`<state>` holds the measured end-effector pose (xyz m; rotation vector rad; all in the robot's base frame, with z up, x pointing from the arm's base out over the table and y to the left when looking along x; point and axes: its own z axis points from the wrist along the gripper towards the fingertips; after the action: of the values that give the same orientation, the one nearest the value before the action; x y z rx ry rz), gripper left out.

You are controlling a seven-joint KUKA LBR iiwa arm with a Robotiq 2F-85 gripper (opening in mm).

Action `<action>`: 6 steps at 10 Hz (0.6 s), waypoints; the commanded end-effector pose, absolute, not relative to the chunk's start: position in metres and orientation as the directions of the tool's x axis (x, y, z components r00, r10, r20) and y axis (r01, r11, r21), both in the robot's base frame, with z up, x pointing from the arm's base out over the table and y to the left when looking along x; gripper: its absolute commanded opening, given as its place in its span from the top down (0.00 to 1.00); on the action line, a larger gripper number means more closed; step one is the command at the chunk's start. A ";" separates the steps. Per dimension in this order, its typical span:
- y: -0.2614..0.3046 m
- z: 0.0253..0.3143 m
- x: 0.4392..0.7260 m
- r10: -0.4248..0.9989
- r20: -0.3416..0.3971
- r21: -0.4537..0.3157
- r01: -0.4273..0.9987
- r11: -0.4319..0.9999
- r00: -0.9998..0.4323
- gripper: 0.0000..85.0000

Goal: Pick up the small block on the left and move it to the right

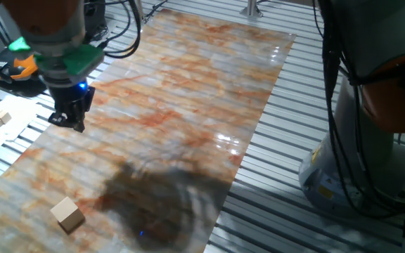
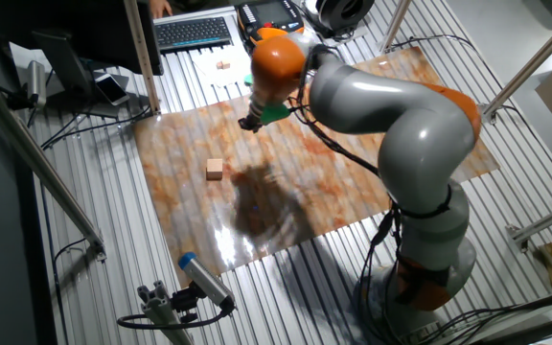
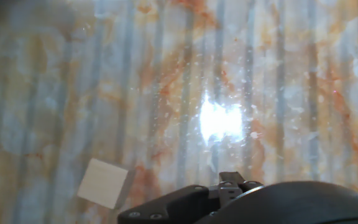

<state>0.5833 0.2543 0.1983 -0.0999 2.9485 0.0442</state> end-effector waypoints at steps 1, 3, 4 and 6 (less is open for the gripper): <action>0.253 0.198 0.583 -0.058 -0.198 0.019 -0.063 0.998 -0.979 1.00; 0.250 0.200 0.581 -0.062 -0.107 0.000 -0.062 0.998 -0.992 1.00; 0.248 0.202 0.580 -0.065 -0.066 0.014 -0.066 0.998 -0.996 1.00; 0.244 0.203 0.578 -0.066 -0.029 0.021 -0.067 0.998 -0.997 1.00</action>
<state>0.5772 0.2422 0.2023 -0.1043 3.1109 0.0381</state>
